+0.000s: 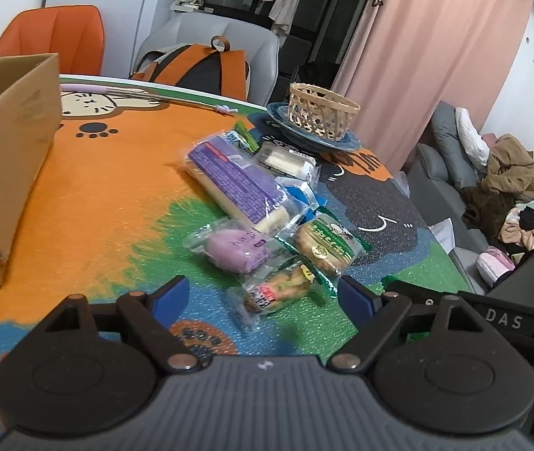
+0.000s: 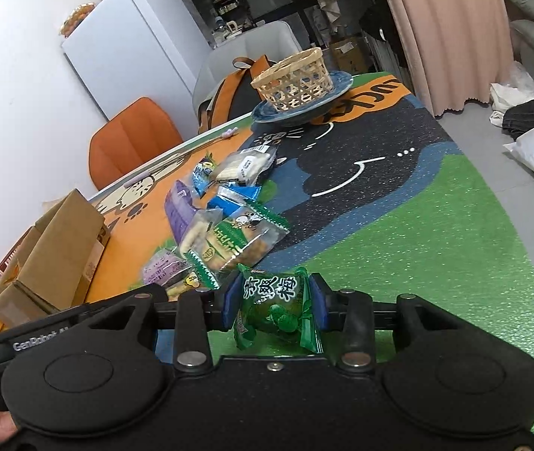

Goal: Organize snacks
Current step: 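Grasp the green candy packet with the right tool while the left tool grasps the small bread-stick packet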

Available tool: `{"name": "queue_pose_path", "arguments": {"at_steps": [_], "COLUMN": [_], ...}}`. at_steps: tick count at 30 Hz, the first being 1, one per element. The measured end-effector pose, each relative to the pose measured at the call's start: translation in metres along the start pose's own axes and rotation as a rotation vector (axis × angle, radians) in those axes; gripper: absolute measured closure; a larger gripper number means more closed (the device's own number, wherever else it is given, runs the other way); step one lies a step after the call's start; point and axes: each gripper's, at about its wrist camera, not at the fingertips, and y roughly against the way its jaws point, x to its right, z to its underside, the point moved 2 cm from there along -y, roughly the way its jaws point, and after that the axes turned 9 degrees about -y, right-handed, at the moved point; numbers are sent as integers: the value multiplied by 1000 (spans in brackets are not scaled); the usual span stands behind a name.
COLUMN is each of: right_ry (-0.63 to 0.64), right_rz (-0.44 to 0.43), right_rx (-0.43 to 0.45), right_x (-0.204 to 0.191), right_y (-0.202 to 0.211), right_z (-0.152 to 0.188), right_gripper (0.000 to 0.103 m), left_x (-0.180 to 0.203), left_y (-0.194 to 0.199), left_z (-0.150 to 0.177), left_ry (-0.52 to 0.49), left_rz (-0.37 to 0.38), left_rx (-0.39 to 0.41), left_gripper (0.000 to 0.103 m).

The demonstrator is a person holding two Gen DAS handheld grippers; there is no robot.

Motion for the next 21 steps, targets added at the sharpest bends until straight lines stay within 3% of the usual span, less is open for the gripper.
{"name": "queue_pose_path", "arguments": {"at_steps": [9,15,21], "right_ry": [-9,2,13], "right_rz": [-11,-13,-14], "right_rx": [-6,-9,-16], "right_x": [6,2,-6], "right_y": [0,-3,-6], "right_z": [1,2,5], "right_gripper": [63,62,62], "left_x": [13,12,0], "left_y": [-18,-16,-11], "left_z": [1,3,6], "left_ry": [-49,-87,-94], "left_rz": [-43,-68,-52], "left_rx": [6,17,18], "left_gripper": [30,61,82]}}
